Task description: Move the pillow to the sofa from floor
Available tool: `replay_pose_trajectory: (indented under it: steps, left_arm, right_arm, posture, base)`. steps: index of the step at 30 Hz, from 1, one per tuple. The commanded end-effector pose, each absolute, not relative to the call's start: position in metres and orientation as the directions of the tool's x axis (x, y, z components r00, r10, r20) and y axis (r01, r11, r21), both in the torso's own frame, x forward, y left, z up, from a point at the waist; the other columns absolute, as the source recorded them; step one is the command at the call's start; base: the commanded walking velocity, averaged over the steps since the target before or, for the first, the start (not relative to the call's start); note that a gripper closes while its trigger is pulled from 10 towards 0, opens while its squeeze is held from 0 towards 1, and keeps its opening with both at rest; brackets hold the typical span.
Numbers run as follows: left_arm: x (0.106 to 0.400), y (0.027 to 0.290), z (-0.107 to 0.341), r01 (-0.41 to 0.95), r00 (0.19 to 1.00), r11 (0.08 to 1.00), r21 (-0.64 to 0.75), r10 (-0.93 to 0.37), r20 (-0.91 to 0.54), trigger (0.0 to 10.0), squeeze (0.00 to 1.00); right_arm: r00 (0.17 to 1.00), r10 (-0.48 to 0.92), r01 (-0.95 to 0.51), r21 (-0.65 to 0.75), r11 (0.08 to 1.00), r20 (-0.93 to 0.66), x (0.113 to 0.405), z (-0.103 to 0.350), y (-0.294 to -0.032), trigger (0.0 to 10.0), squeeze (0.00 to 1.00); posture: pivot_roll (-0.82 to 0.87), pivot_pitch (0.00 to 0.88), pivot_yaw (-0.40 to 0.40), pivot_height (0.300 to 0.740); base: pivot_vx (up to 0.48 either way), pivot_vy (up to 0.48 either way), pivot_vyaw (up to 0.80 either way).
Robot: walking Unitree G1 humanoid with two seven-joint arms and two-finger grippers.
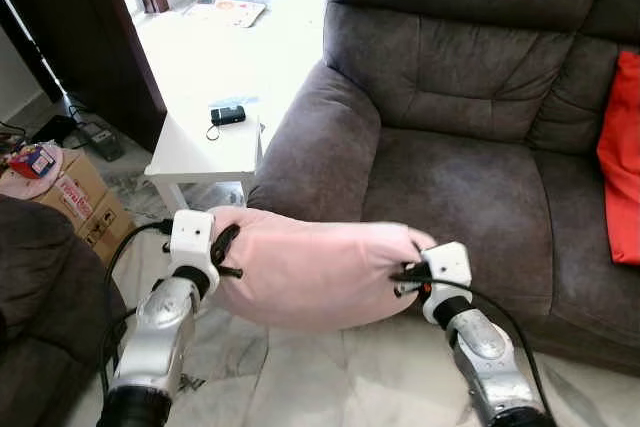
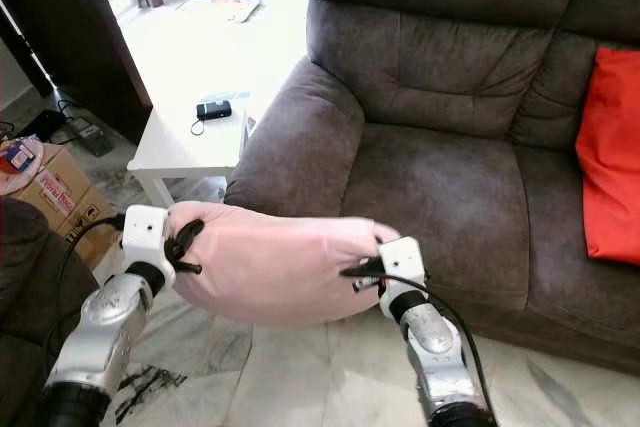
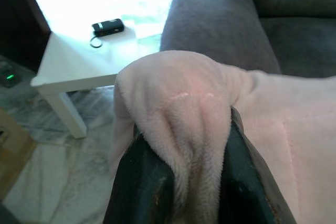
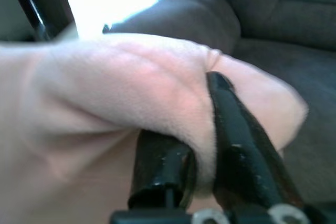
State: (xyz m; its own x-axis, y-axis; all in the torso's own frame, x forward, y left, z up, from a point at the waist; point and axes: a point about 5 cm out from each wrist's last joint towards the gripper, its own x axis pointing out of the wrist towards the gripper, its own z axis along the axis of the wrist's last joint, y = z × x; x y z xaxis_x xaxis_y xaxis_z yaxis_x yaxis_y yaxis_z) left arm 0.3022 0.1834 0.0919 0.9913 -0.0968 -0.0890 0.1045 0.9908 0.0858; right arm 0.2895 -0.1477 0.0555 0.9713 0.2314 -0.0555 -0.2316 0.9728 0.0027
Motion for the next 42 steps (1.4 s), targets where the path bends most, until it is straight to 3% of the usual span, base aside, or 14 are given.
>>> replay_pose_trajectory:
  steps: [1,6,18,33,42]
  left_arm:
    - [0.301,0.187,0.102,0.058,0.998,0.987,0.147,-0.057,-0.015,10.0,0.00]
    - [0.306,0.169,0.112,0.031,0.997,0.982,0.186,-0.044,0.064,10.0,0.00]
    - [0.307,0.142,0.117,0.029,0.990,0.984,0.178,-0.053,0.131,10.0,0.00]
    - [0.320,0.149,0.124,-0.033,0.986,0.984,0.176,0.004,0.164,10.0,0.00]
    - [0.323,0.141,0.122,-0.003,0.987,0.984,0.178,-0.027,0.162,10.0,0.00]
  right_arm:
    - [0.986,0.159,-0.161,0.024,0.987,0.043,0.290,0.072,-0.154,10.0,0.00]
    - [0.979,0.192,-0.197,0.064,0.978,0.066,0.283,0.078,-0.129,10.0,0.00]
    - [0.984,0.162,-0.165,0.032,0.986,0.067,0.287,0.082,-0.123,10.0,0.00]
    - [0.976,0.194,-0.197,0.020,0.980,0.101,0.302,0.093,-0.116,10.0,0.00]
    - [0.972,0.214,-0.214,-0.014,0.977,0.100,0.307,0.096,-0.115,10.0,0.00]
  posture:
    - [0.01,0.028,-0.041,0.740]
    - [0.01,0.016,-0.048,0.740]
    - [0.03,0.000,-0.055,0.740]
    - [0.03,0.000,-0.072,0.740]
    - [0.01,0.000,-0.074,0.740]
  base:
    - [0.000,0.000,0.00]
    - [0.000,0.000,0.00]
    - [0.000,0.000,0.00]
    - [0.000,0.000,0.00]
    - [0.000,0.000,-0.80]
